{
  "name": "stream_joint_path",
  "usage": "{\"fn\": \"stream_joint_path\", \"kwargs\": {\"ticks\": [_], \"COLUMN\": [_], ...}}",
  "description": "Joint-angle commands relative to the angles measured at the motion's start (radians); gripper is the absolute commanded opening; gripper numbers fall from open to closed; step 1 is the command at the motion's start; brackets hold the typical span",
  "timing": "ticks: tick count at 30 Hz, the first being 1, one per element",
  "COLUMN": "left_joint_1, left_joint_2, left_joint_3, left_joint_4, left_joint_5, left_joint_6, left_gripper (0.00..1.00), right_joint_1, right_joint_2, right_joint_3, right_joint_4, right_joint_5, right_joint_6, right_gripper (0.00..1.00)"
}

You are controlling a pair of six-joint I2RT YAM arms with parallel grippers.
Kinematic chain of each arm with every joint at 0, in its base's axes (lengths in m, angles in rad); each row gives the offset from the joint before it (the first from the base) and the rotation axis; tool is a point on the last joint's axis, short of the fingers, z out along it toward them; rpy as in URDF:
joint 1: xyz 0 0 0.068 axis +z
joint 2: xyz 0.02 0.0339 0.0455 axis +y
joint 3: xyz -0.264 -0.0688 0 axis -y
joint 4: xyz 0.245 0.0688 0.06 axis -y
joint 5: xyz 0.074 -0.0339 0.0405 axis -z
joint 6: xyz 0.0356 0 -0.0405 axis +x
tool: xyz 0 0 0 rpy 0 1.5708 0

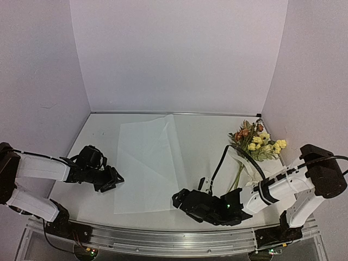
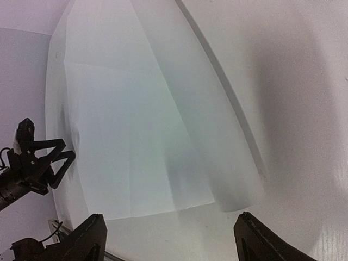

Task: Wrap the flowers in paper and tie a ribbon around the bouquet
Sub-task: Adjust the folded wrapping paper at the center of the board, then pick up the folded wrapping paper from the center of the board.

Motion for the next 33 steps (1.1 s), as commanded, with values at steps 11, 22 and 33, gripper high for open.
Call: {"fn": "stream_joint_path", "kwargs": {"ticks": [11, 22, 33], "left_joint_1": [-0.003, -0.003, -0.003], "left_joint_2": [0.022, 0.019, 0.029], "left_joint_3": [0.023, 0.027, 0.032], "left_joint_4": [0.019, 0.006, 0.004], "left_joint_5": [-0.006, -0.010, -0.009], "left_joint_6": [0.013, 0.021, 0.020], "left_gripper": [0.54, 0.54, 0.54], "right_joint_1": [-0.017, -0.017, -0.022], "right_joint_2": [0.076, 0.102, 0.109], "right_joint_3": [0.025, 0.021, 0.017], "right_joint_4": [0.069, 0.072, 0.101], "right_joint_5": [0.056, 0.082, 0.104], "right_joint_6": [-0.004, -0.026, -0.037], "right_gripper": [0.78, 0.77, 0.74]}}
